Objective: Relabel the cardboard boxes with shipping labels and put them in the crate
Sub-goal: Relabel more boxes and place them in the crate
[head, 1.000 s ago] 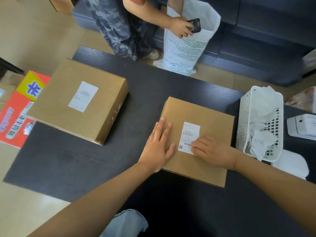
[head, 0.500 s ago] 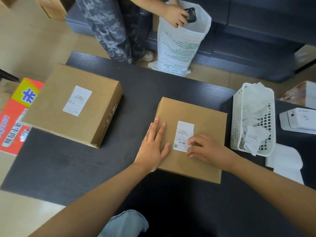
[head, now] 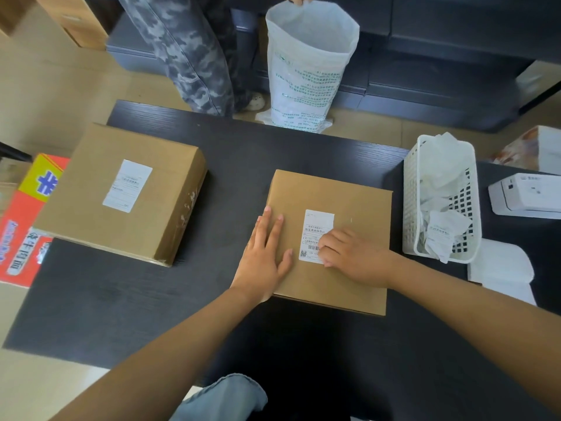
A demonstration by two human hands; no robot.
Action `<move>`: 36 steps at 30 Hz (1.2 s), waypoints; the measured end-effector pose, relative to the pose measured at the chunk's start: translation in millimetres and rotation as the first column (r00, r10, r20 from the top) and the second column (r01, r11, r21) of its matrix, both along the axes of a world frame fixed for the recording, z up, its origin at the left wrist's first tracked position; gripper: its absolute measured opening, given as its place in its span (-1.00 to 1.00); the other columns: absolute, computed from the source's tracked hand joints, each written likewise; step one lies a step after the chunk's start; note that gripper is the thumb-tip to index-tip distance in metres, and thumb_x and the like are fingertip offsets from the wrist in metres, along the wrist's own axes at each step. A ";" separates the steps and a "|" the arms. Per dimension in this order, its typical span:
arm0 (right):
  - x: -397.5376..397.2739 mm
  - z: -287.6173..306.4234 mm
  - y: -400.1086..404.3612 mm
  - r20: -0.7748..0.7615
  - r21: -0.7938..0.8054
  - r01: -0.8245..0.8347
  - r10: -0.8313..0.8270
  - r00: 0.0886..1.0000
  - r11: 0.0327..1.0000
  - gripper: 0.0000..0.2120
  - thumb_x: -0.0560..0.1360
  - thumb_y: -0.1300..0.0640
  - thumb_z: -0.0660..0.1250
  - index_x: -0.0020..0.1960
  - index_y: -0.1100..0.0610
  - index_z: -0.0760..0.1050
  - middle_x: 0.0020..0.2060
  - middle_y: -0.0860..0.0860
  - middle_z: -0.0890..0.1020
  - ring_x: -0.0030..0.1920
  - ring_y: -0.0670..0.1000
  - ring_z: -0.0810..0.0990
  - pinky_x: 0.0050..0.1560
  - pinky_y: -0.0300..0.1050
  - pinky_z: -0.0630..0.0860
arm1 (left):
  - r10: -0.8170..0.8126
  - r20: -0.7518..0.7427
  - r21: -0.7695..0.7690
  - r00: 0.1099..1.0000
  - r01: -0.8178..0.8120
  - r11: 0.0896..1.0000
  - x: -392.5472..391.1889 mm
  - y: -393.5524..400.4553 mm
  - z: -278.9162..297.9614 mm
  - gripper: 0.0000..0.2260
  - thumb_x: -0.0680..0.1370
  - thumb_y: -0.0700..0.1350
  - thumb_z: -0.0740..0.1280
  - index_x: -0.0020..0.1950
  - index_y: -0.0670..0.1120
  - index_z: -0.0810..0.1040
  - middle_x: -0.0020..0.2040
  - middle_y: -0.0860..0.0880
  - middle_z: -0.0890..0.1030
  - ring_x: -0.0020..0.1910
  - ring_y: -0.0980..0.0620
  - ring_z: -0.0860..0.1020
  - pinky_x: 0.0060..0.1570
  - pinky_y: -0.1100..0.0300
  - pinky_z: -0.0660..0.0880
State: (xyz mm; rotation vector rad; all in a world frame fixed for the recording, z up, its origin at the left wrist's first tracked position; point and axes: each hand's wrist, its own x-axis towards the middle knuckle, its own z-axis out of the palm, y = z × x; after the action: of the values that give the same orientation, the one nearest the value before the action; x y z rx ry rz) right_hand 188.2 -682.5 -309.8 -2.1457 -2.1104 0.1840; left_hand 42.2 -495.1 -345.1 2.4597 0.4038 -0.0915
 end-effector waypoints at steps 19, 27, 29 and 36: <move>-10.4 14.3 -10.7 -0.306 -0.126 0.318 -0.341 0.889 0.940 -0.64 0.51 0.02 0.38 0.23 0.20 0.54 0.19 0.09 0.54 0.24 0.07 0.45 0.30 -0.13 0.33 | -0.009 -0.006 -0.002 1.000 0.009 1.000 -0.4 0.0 4.9 -0.40 0.62 0.14 0.07 0.57 0.06 -0.14 0.55 0.13 -0.28 0.55 0.04 -0.10 0.49 0.09 0.10; -8.4 1.8 16.1 -0.465 -0.174 0.875 -0.821 0.332 0.453 -0.74 0.60 0.11 0.22 0.25 0.12 0.48 0.16 0.00 0.46 0.11 -0.04 0.48 0.17 -0.15 0.44 | -0.014 -0.022 -0.009 1.000 0.014 1.000 -0.7 1.1 3.1 -0.39 0.62 0.15 0.06 0.56 0.11 -0.20 0.49 0.23 -0.39 0.55 0.09 -0.15 0.48 0.12 0.07; -6.8 1.1 29.2 -0.468 -0.202 0.903 -0.847 0.251 0.379 -0.78 0.59 0.12 0.23 0.22 0.11 0.50 0.14 0.00 0.48 0.06 -0.06 0.50 0.09 -0.21 0.44 | -0.016 -0.025 -0.011 1.000 0.016 1.000 -0.5 1.1 2.2 -0.39 0.62 0.16 0.05 0.56 0.11 -0.21 0.48 0.24 -0.41 0.54 0.09 -0.15 0.48 0.14 0.04; -19.4 2.7 46.0 -0.431 -0.151 0.962 -0.891 0.141 0.225 -0.90 0.59 0.16 0.23 -0.02 0.14 0.51 -0.02 -0.01 0.46 -0.06 -0.02 0.47 -0.06 -0.21 0.40 | -0.006 -0.012 -0.018 1.000 0.006 1.000 -0.7 0.8 -0.9 -0.39 0.62 0.16 0.06 0.56 0.11 -0.20 0.46 0.26 -0.43 0.54 0.09 -0.15 0.48 0.15 0.01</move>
State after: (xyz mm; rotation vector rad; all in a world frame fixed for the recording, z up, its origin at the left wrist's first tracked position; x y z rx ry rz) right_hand 168.8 -636.5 -307.1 -2.5149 -0.2054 0.2851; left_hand 41.5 -494.4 -346.0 2.4436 0.3987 -0.1125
